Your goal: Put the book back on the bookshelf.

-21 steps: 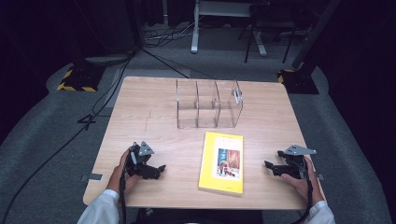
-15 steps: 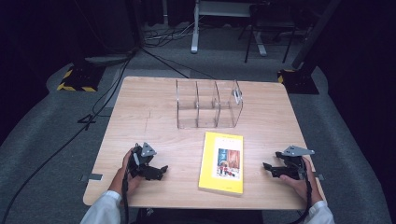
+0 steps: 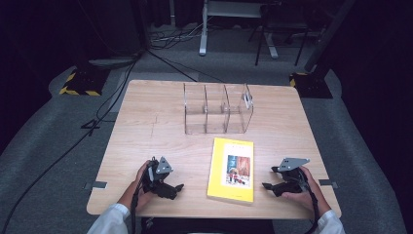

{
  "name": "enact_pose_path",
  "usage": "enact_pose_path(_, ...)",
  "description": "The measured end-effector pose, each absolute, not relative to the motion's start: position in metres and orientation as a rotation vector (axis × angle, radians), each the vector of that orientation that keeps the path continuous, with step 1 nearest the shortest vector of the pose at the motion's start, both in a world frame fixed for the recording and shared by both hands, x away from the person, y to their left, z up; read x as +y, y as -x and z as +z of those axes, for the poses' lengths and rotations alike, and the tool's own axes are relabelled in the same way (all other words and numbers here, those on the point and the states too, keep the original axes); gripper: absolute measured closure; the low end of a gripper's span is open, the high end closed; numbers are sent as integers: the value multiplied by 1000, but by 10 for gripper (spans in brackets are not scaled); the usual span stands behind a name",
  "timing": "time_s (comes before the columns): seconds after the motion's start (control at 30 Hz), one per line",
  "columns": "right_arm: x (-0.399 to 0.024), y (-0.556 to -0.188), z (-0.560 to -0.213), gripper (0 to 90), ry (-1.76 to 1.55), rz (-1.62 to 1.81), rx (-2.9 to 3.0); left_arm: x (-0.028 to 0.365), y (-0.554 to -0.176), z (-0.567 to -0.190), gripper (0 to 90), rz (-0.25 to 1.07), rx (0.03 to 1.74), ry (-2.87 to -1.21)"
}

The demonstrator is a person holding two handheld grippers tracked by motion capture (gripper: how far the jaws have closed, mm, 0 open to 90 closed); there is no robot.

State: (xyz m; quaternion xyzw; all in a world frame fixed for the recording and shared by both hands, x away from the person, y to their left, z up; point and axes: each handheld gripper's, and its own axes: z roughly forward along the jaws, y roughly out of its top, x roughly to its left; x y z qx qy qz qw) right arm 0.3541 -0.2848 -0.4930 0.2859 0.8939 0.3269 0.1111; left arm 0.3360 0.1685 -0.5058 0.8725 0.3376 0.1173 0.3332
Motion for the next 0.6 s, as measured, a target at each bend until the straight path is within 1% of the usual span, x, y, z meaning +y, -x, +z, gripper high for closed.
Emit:
enact_pose_path(0.1,-276,-354,-492,252,-793,954,2658,165,-334,-506,0,310,880,-2281)
enact_pose_path(0.37,-257,-354,-489,422,-688,976,2709,164,-332,-506,1,305,871,-2281)
enact_pose_path(0.43,-253,-355,-488,477,-651,967,2735,165,-331,-506,1,301,857,-2286)
enact_pose_path(0.53,-251,-357,-485,633,-617,947,2768,168,-328,-506,2,295,841,-2291)
enact_pose_path(0.6,-248,-359,-483,682,-592,917,2790,169,-328,-506,2,294,836,-2293)
